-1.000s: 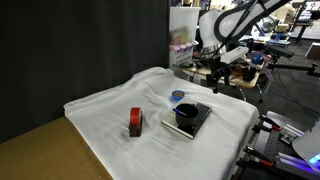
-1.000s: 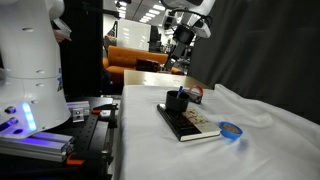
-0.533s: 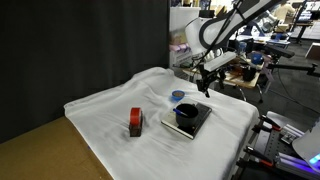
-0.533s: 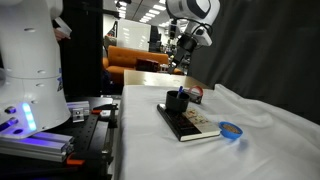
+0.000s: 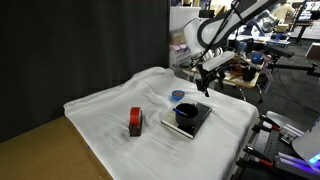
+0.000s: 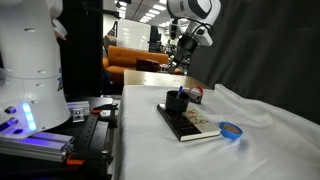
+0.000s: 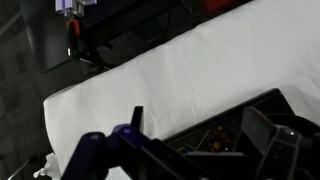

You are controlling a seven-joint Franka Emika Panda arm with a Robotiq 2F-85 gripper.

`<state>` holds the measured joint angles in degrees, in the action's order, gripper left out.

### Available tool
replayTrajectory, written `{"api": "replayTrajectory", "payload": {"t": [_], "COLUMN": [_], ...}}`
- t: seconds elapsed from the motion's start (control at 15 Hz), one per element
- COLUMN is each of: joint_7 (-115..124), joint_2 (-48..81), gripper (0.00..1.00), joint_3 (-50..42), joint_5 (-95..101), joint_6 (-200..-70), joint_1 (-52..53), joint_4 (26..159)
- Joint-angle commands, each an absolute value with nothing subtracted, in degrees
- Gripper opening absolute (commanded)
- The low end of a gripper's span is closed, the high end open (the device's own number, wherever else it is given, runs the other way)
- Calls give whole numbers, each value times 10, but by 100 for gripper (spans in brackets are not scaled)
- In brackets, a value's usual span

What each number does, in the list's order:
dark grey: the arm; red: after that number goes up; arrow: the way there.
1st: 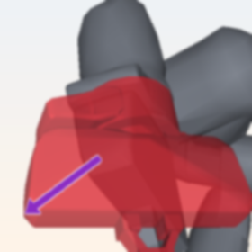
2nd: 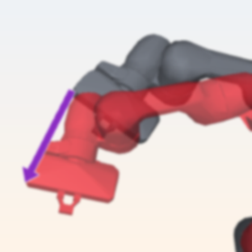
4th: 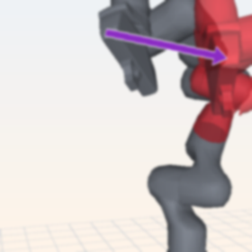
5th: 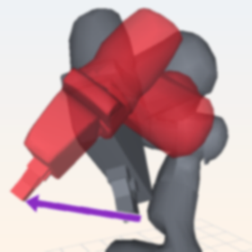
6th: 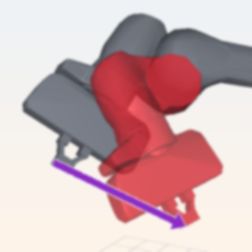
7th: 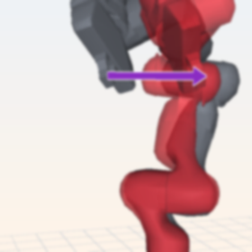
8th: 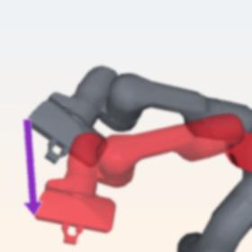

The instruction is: Remove the black cup from the book and place it on the table

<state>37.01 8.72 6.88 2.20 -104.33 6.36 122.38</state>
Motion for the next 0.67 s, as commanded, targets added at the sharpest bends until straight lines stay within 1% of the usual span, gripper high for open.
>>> {"api": "replayTrajectory", "payload": {"t": [0.0,0.27,0.6], "joint_7": [371,394,556], "joint_2": [88,93,104], "gripper": [100,100,100], "joint_3": [60,58,49], "joint_5": [19,13,53], "joint_6": [-1041,-1027,-992], "joint_1": [72,73,82], "joint_4": [1223,1217,1211]}}
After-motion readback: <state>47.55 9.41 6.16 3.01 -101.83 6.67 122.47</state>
